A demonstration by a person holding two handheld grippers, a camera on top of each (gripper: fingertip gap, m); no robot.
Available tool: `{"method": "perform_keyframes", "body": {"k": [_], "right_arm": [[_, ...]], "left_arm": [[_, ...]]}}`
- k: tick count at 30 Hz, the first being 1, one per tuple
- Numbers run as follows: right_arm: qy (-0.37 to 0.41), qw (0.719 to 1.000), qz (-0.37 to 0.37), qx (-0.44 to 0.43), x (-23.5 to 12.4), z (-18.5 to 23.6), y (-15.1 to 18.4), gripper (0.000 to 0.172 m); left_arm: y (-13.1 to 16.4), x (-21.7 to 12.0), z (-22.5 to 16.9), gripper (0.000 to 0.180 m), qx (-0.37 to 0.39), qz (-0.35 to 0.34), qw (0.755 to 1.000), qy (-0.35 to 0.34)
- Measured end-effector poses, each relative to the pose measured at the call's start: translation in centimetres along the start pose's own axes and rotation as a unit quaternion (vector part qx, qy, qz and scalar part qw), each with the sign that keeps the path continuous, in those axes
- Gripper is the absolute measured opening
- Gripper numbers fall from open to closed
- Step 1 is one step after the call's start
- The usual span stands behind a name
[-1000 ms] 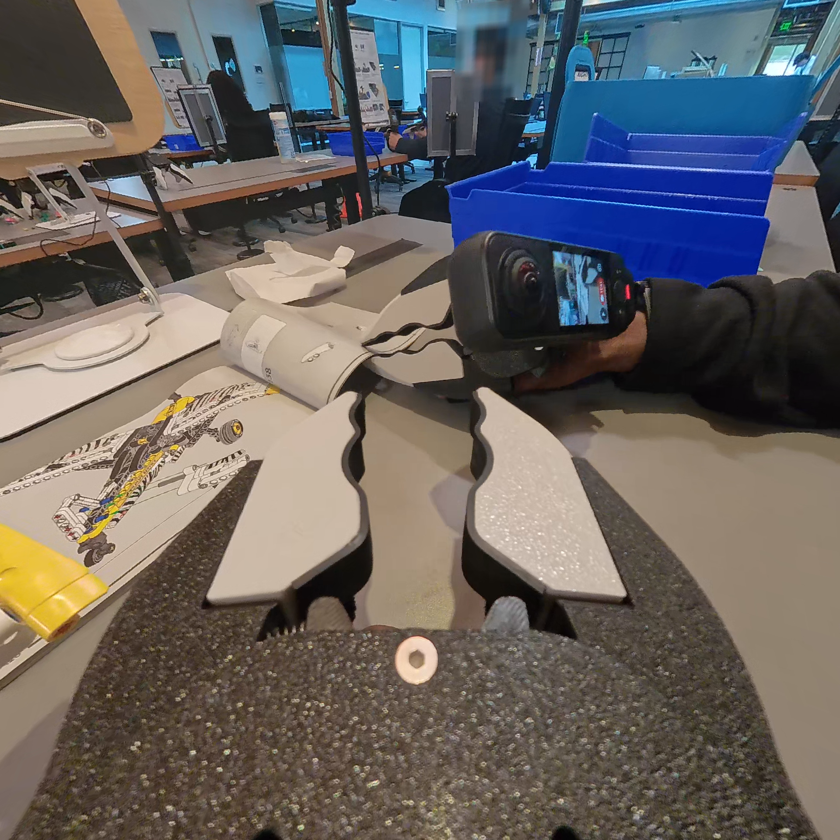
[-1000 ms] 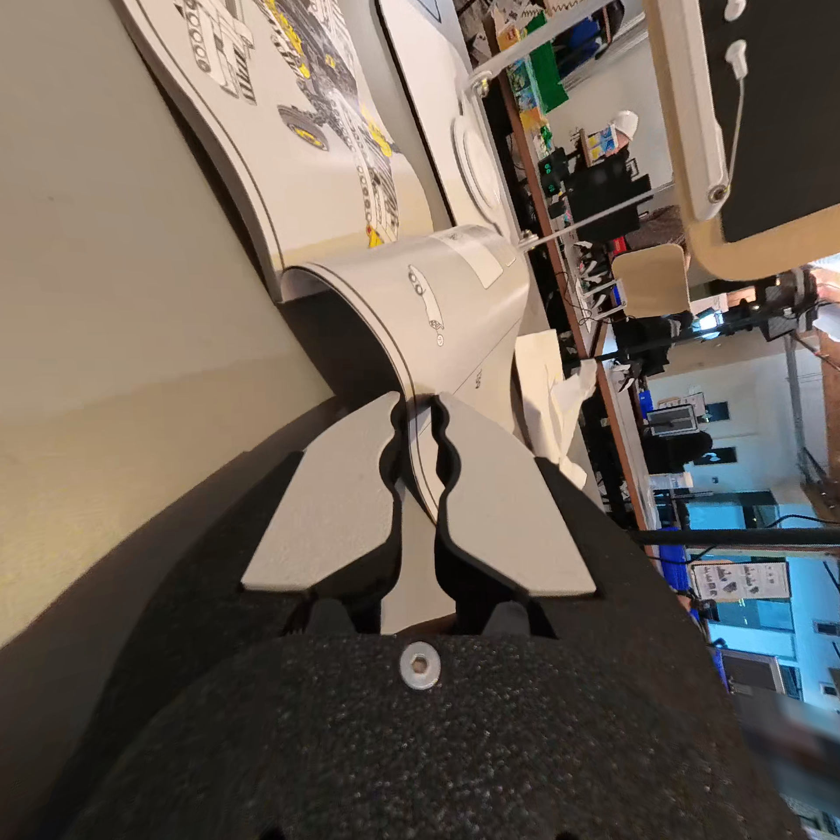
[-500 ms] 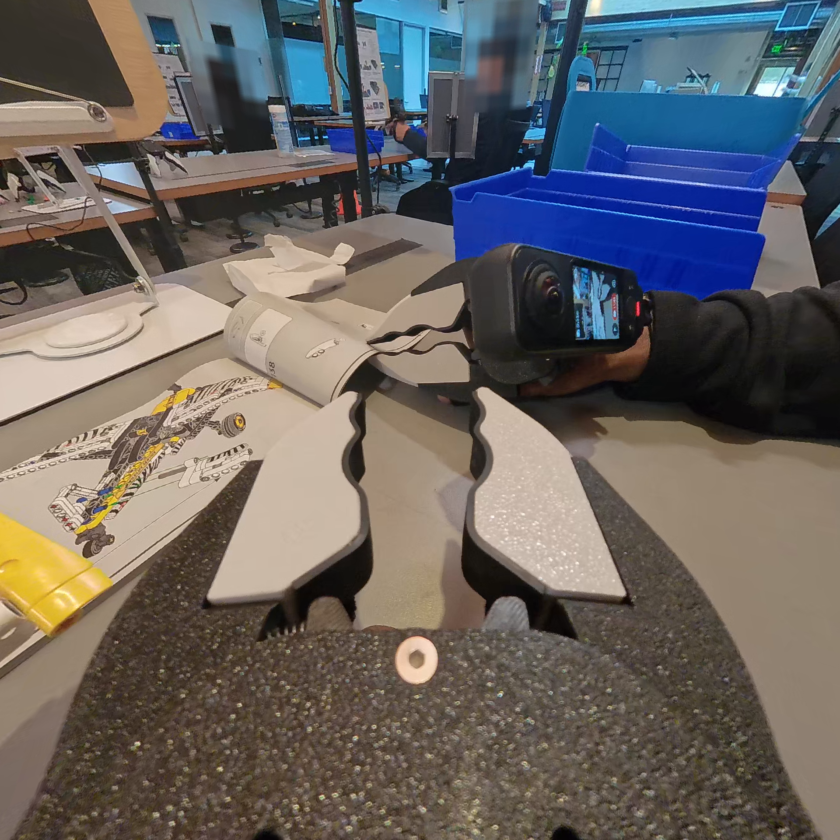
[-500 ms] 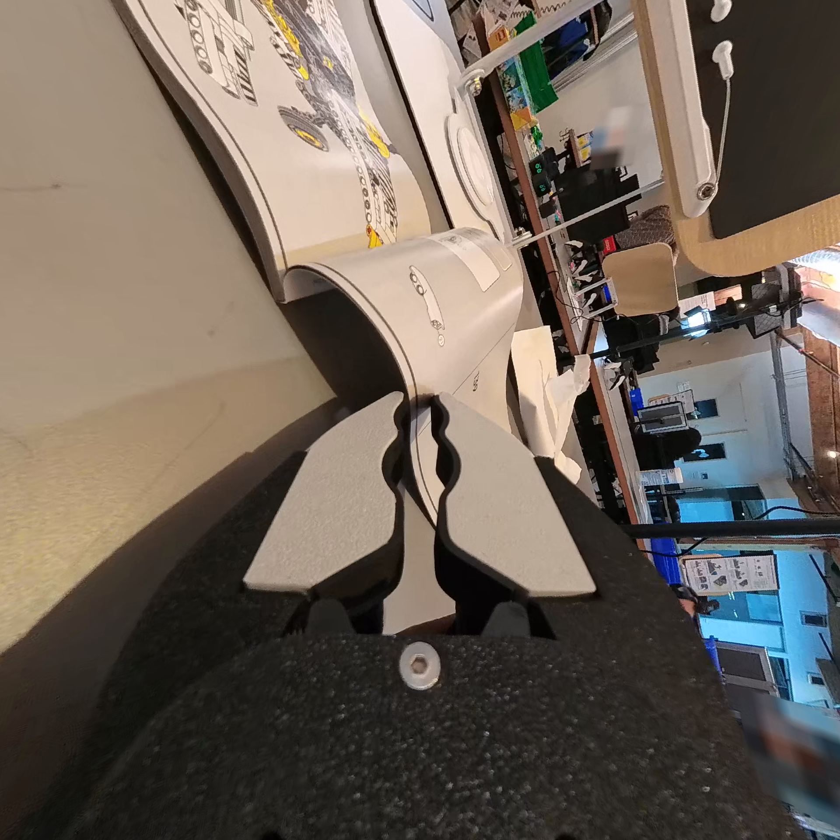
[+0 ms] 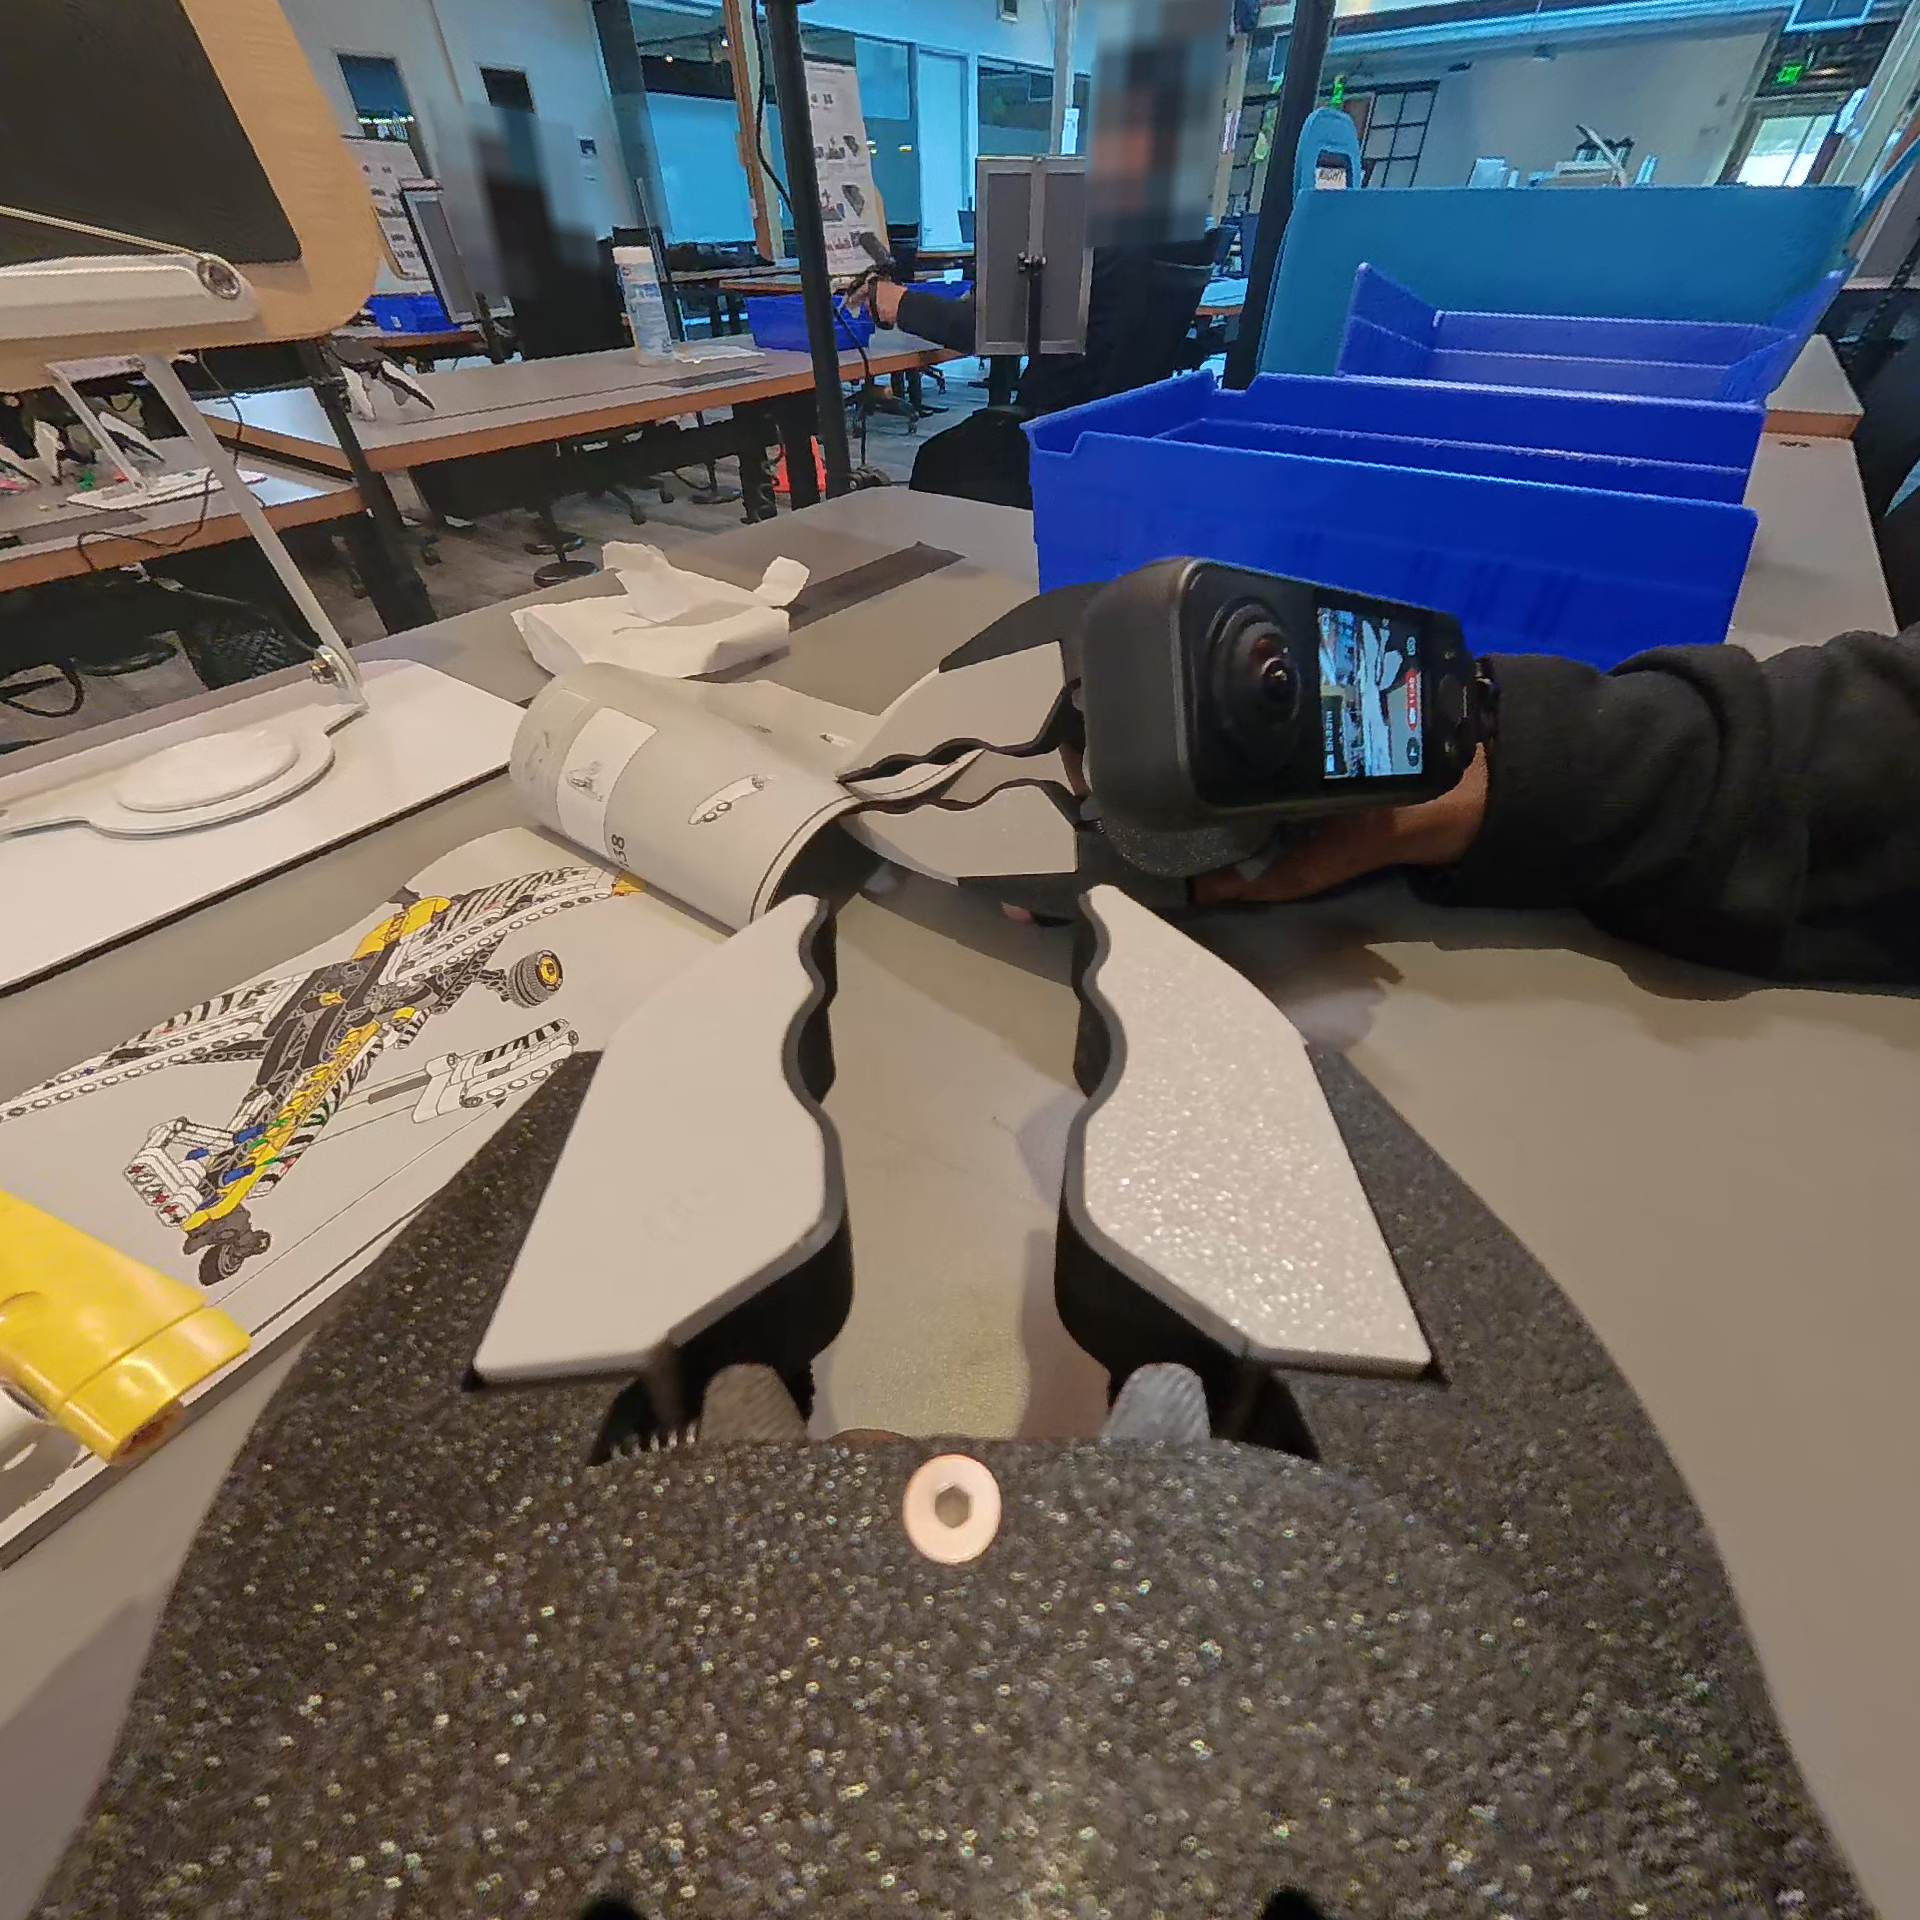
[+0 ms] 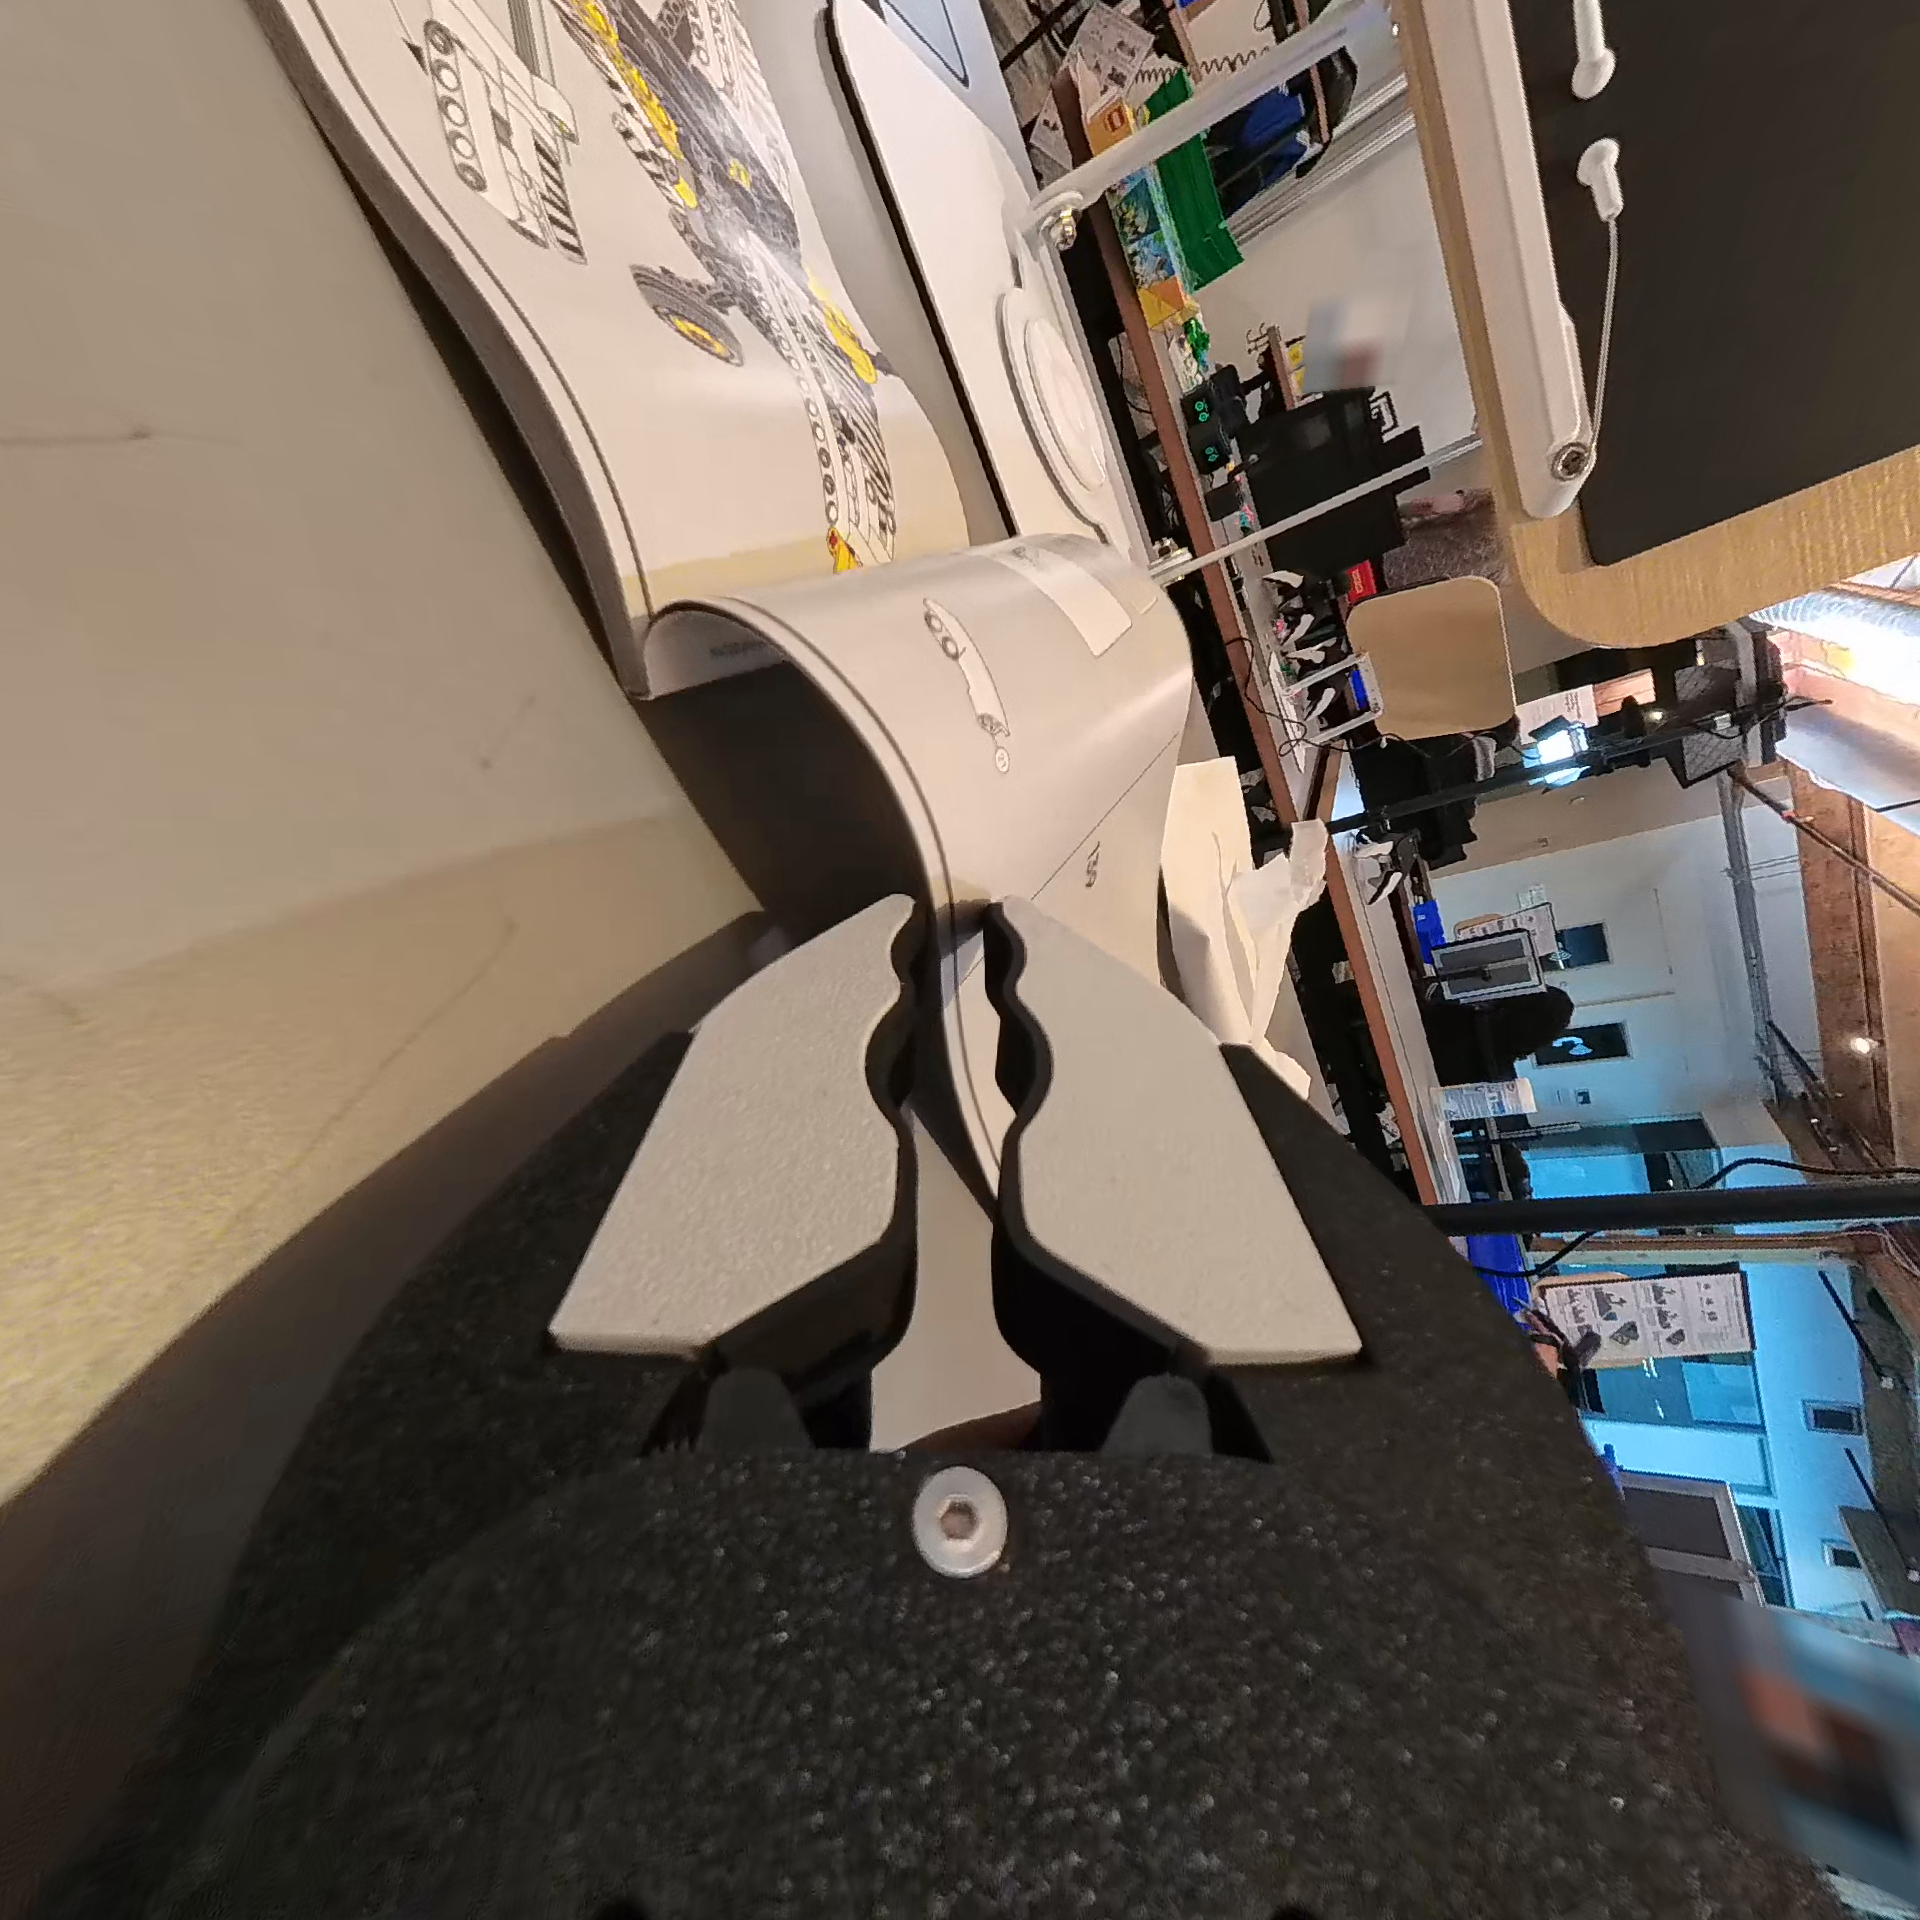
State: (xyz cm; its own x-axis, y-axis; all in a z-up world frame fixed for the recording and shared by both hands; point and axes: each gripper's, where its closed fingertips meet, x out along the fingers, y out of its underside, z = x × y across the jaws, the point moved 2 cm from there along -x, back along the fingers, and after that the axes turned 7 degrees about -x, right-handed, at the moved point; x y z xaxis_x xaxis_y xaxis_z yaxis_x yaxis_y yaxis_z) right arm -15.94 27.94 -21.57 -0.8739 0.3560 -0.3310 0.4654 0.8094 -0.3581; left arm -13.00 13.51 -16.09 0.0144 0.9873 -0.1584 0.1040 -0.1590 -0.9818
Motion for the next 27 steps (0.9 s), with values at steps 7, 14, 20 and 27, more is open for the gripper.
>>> {"method": "perform_keyframes", "body": {"k": [7,14,20,27], "right_arm": [[0.002,1.0,-0.003,0.0,-0.09,-0.03,-0.06,0.011],[-0.005,1.0,-0.003,0.008,-0.05,-0.04,0.01,0.011],[-0.008,1.0,-0.004,0.017,-0.05,-0.11,0.11,0.011],[-0.008,1.0,-0.013,0.025,-0.25,-0.27,0.08,0.017]], "left_arm": [[0.05,0.03,-0.02,0.044,0.002,0.001,1.0,-0.002],[0.21,0.08,0.04,0.043,0.003,0.009,1.0,-0.006],[0.21,0.07,0.04,0.043,0.004,0.01,1.0,-0.007],[0.22,0.08,-0.05,0.043,0.01,0.01,1.0,-0.009]]}}
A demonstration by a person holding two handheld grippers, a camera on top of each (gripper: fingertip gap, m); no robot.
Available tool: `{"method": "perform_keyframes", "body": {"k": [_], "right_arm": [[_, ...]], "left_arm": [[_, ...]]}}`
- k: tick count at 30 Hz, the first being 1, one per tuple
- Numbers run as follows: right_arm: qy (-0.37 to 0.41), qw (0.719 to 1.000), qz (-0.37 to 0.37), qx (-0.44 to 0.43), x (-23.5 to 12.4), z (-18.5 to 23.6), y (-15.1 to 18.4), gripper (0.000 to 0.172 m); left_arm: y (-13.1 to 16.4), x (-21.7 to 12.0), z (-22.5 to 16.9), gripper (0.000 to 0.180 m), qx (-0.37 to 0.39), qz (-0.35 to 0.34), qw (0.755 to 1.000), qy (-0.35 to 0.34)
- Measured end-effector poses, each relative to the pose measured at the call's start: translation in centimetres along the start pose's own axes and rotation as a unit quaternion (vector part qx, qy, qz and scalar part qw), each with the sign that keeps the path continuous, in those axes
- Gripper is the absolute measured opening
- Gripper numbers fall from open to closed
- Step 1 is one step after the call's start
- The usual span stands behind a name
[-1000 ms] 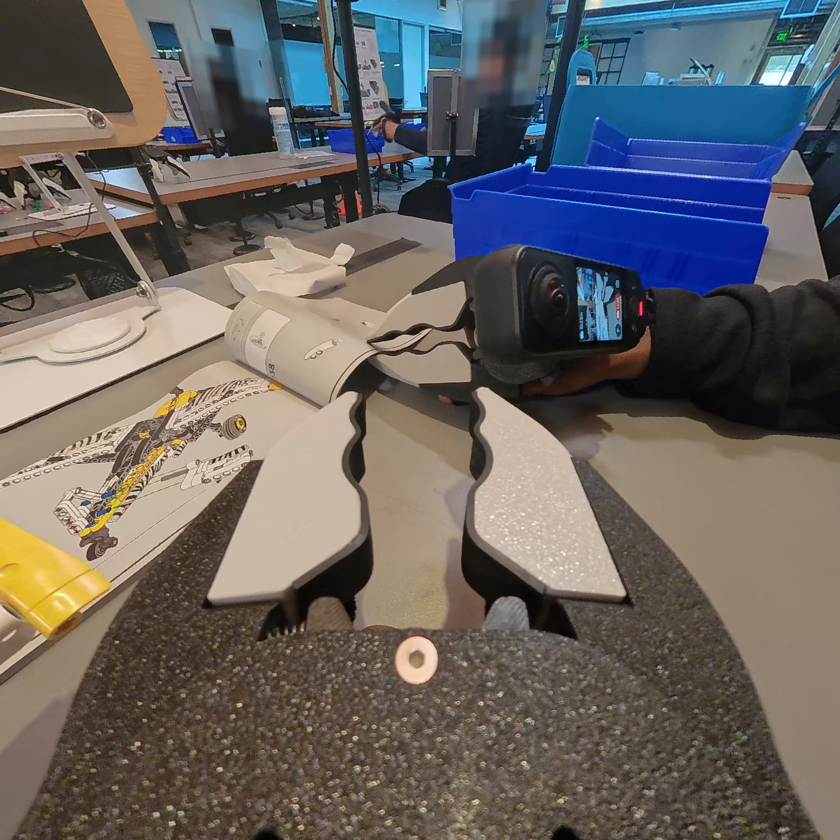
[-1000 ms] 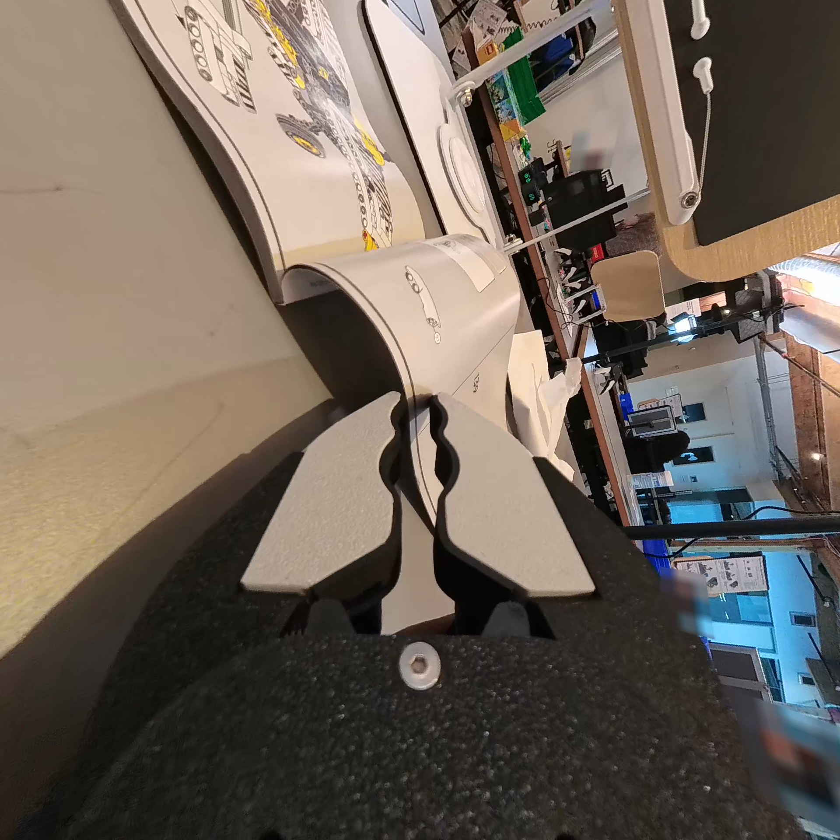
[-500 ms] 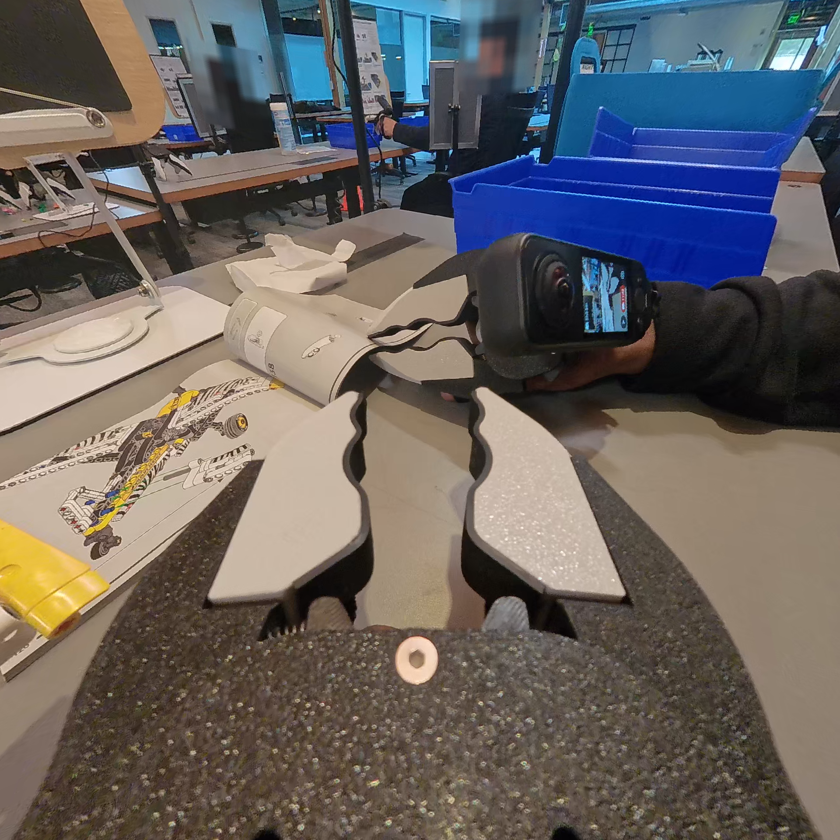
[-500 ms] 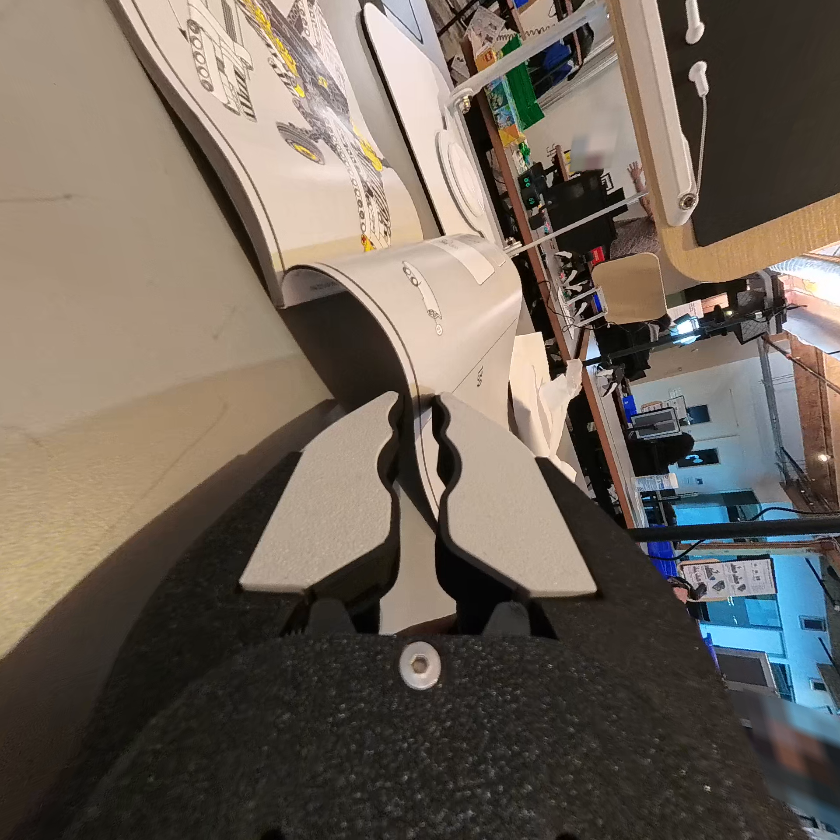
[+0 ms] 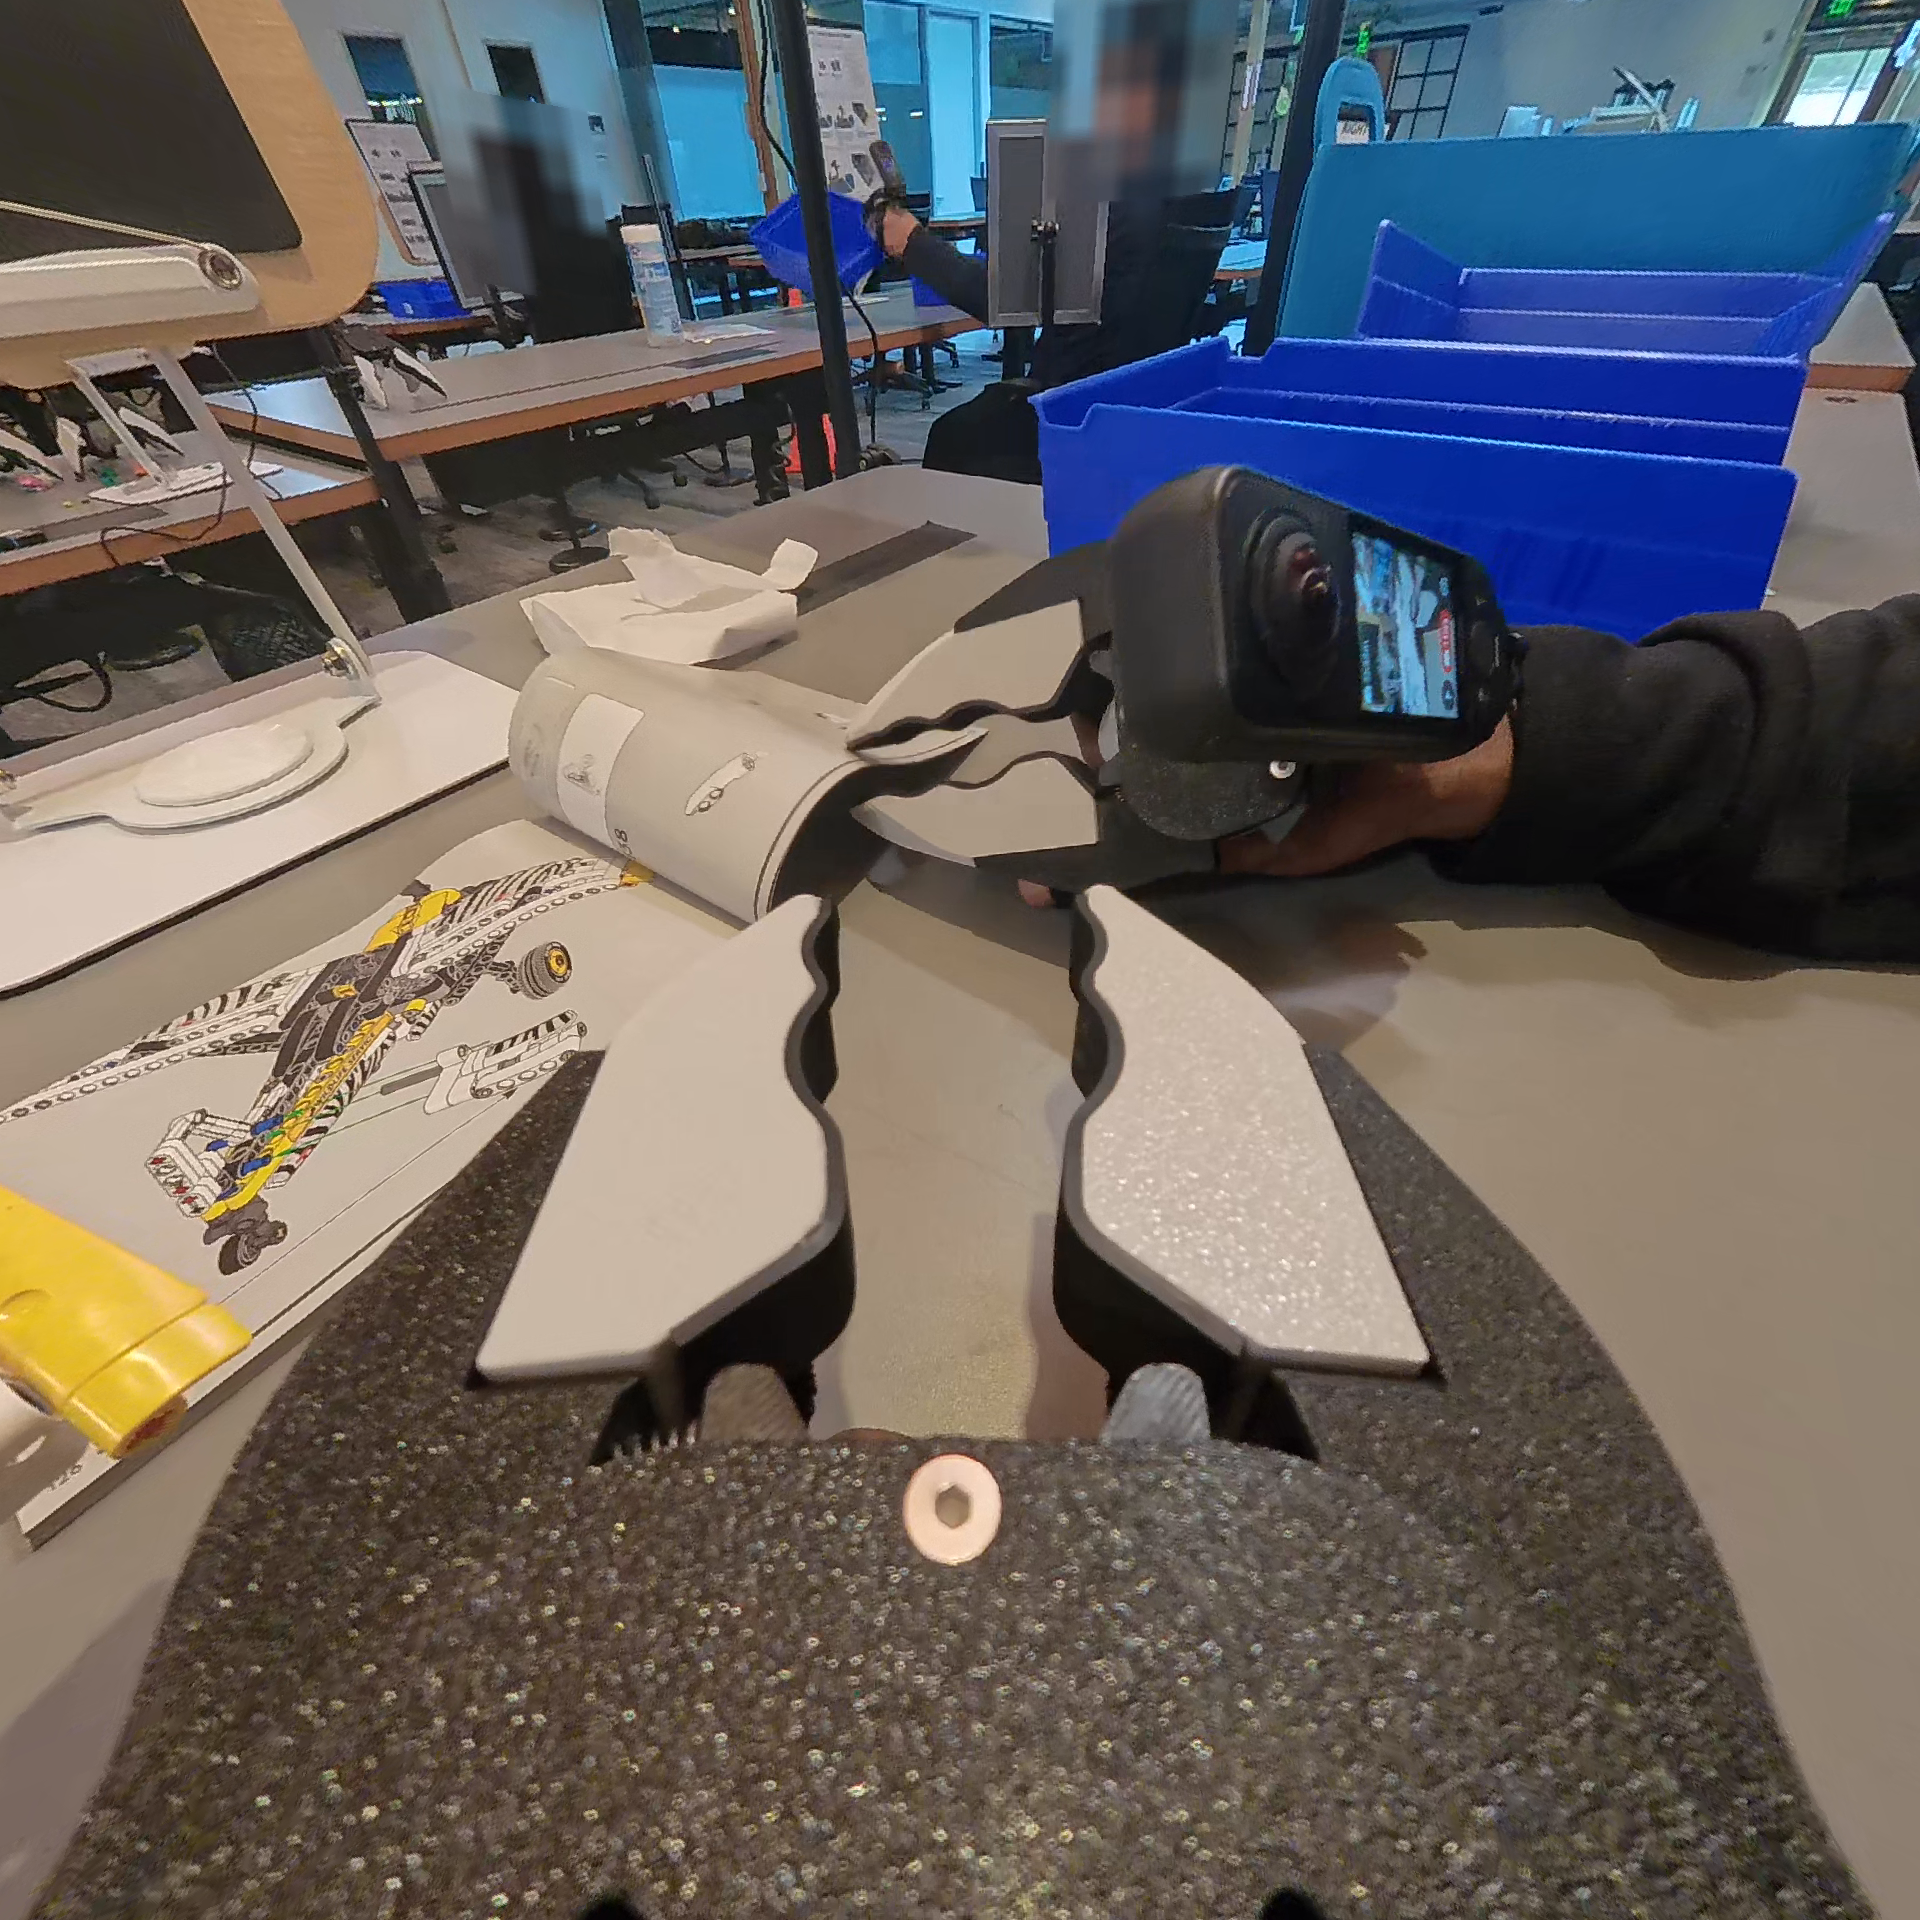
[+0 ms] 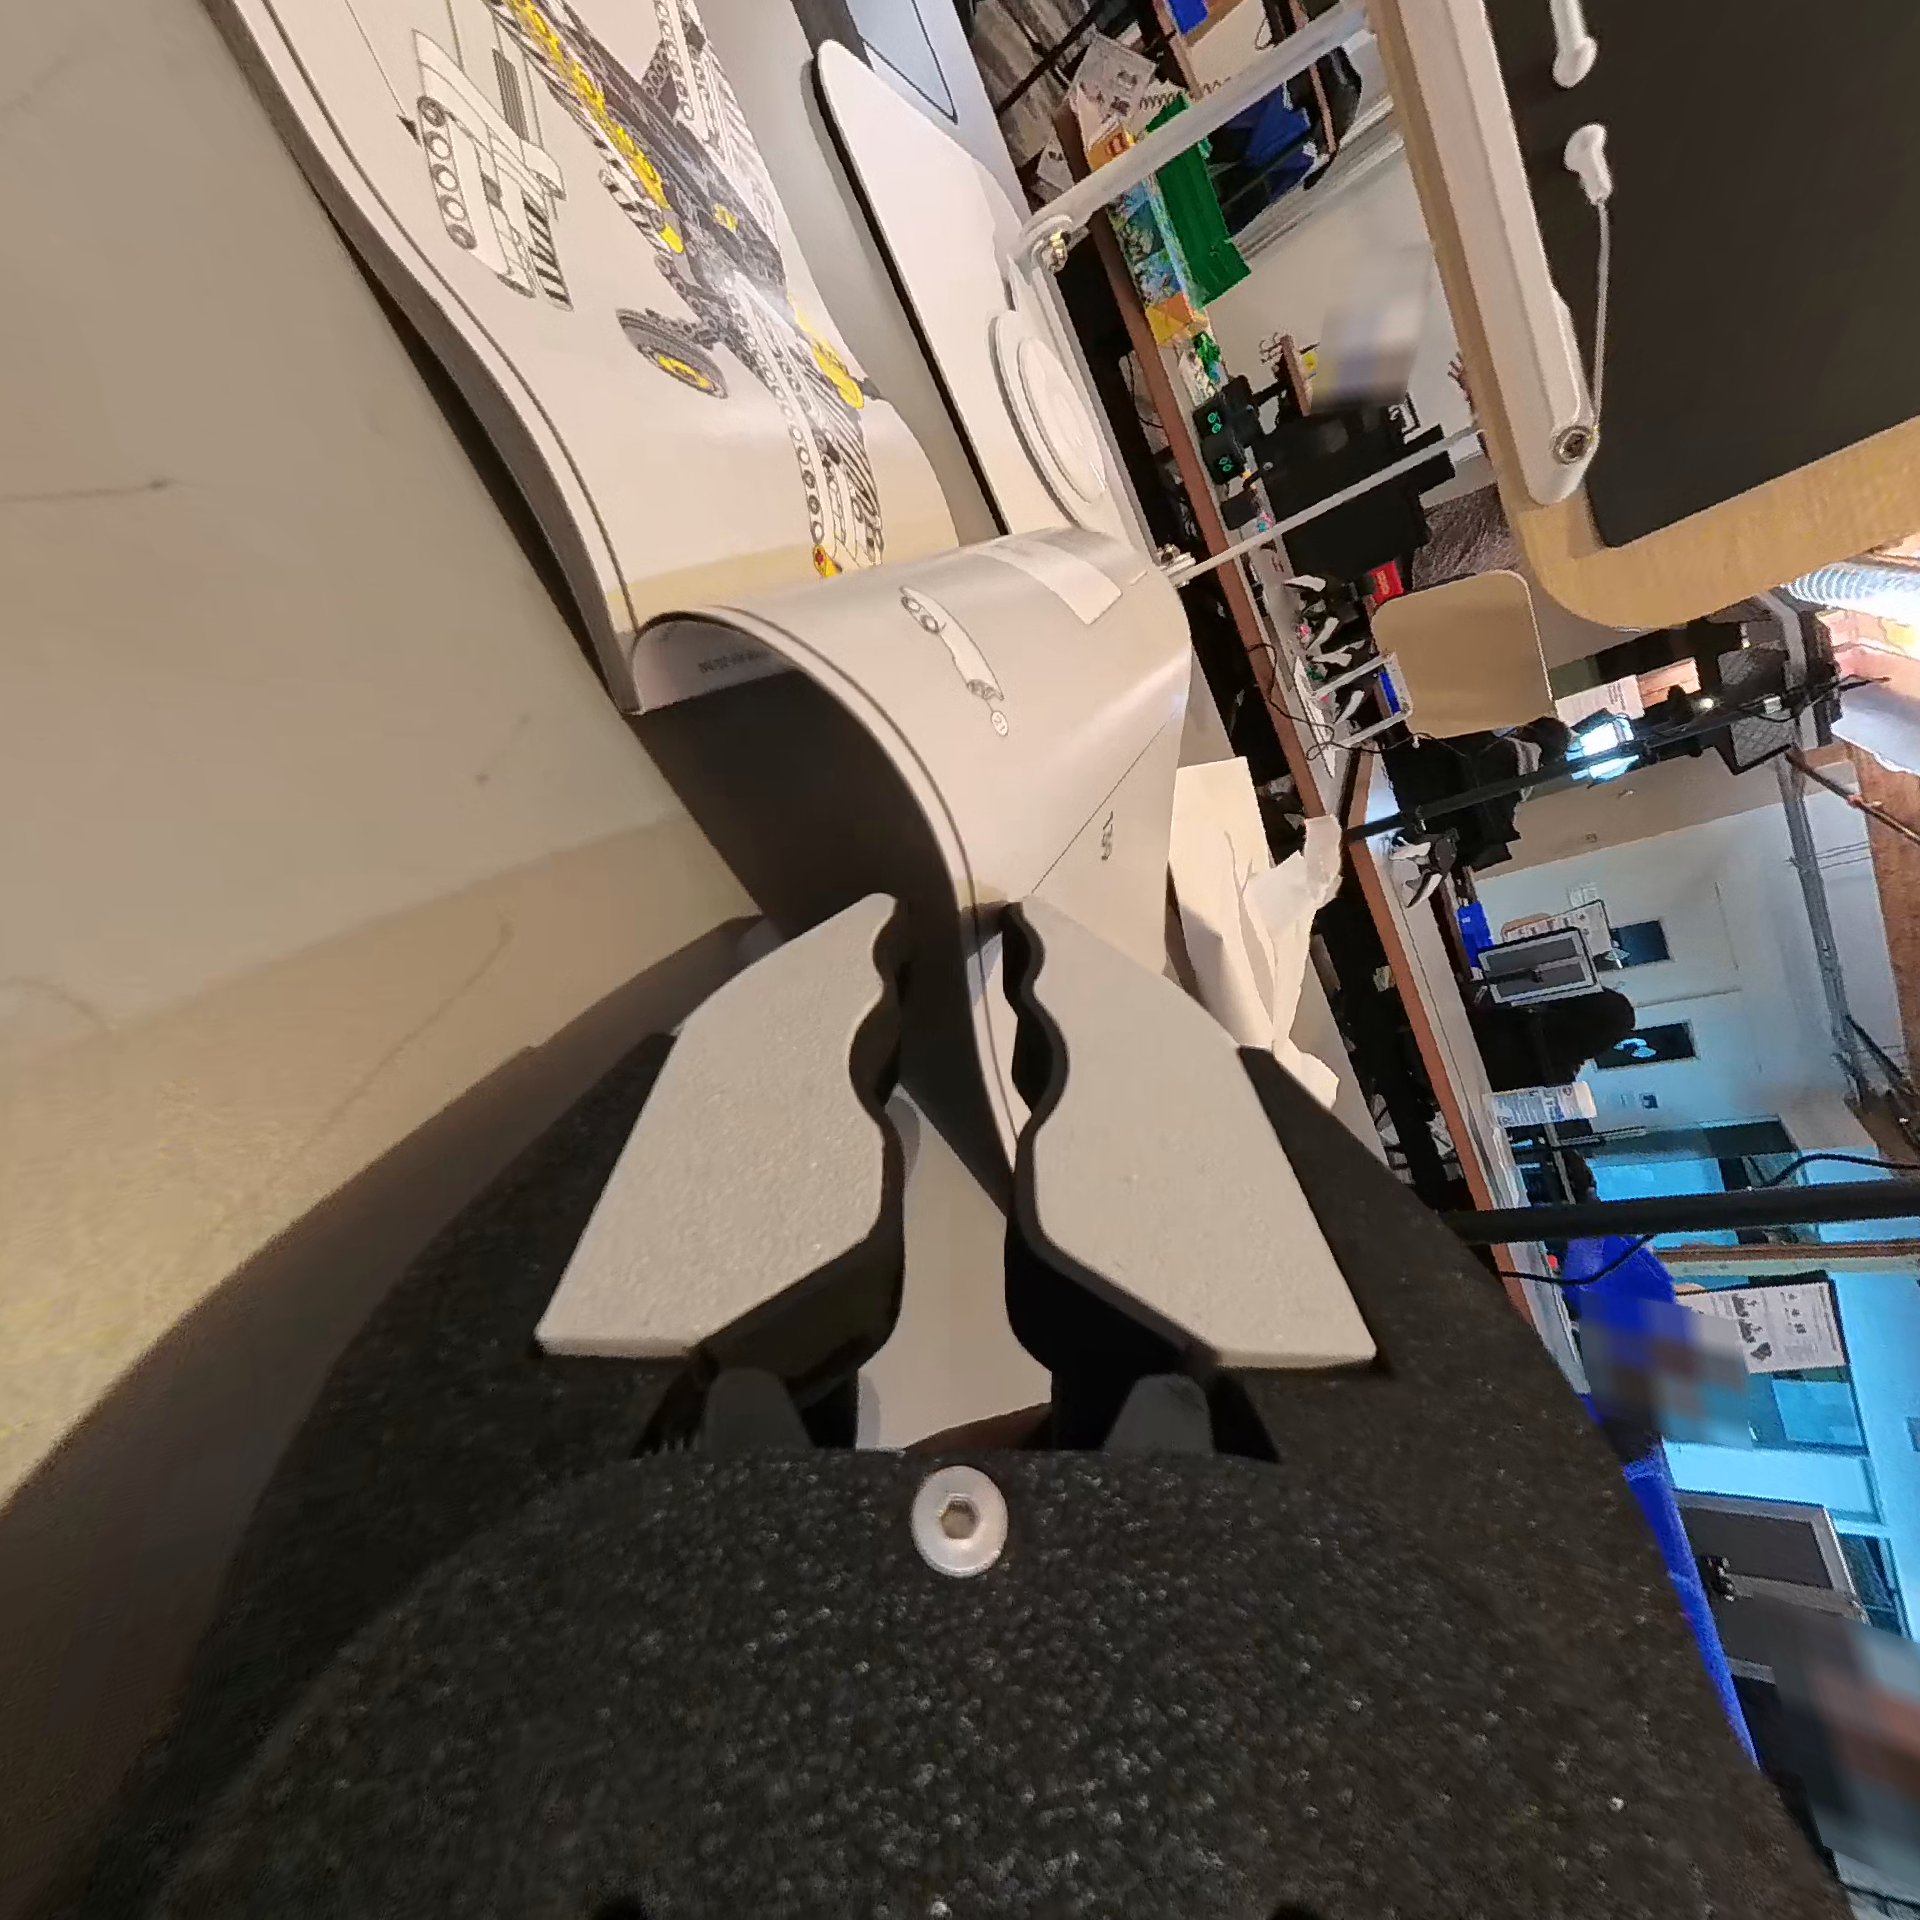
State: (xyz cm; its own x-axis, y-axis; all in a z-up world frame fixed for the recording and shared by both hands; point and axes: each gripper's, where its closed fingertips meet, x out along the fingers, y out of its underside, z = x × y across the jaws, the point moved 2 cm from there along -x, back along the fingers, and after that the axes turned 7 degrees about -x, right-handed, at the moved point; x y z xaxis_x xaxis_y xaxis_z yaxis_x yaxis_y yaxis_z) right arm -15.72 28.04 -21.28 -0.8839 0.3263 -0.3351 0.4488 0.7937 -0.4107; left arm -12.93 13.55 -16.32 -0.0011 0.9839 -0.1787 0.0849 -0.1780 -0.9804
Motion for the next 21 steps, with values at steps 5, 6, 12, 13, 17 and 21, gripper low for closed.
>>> {"method": "perform_keyframes", "body": {"k": [5,6,12,13,17,21], "right_arm": [[0.001,0.999,-0.032,0.023,-1.1,-0.3,-0.4,0.024],[0.0,0.999,-0.038,0.034,-1.6,-0.3,-0.4,0.027],[-0.041,0.984,-0.078,0.156,-8.5,-1.2,-2.5,0.028],[-0.059,0.975,-0.091,0.192,-10.3,-1.4,-3.0,0.028],[-0.101,0.95,-0.128,0.265,-18.2,-4.3,-2.6,0.028],[-0.053,0.957,-0.077,0.275,-23.8,-12.1,5.1,0.024]], "left_arm": [[0.1,-0.1,-0.1,0.043,0.006,0.002,1.0,-0.002],[0.1,-0.2,-0.1,0.043,0.007,0.002,1.0,-0.002],[0.1,-0.2,-0.1,0.043,0.009,0.005,1.0,-0.001],[0.2,-0.2,-0.1,0.043,0.009,0.006,1.0,-0.001],[0.1,-0.2,-0.1,0.043,0.011,0.003,1.0,-0.002],[0.2,-0.1,-0.2,0.043,0.015,0.005,1.0,-0.005]]}}
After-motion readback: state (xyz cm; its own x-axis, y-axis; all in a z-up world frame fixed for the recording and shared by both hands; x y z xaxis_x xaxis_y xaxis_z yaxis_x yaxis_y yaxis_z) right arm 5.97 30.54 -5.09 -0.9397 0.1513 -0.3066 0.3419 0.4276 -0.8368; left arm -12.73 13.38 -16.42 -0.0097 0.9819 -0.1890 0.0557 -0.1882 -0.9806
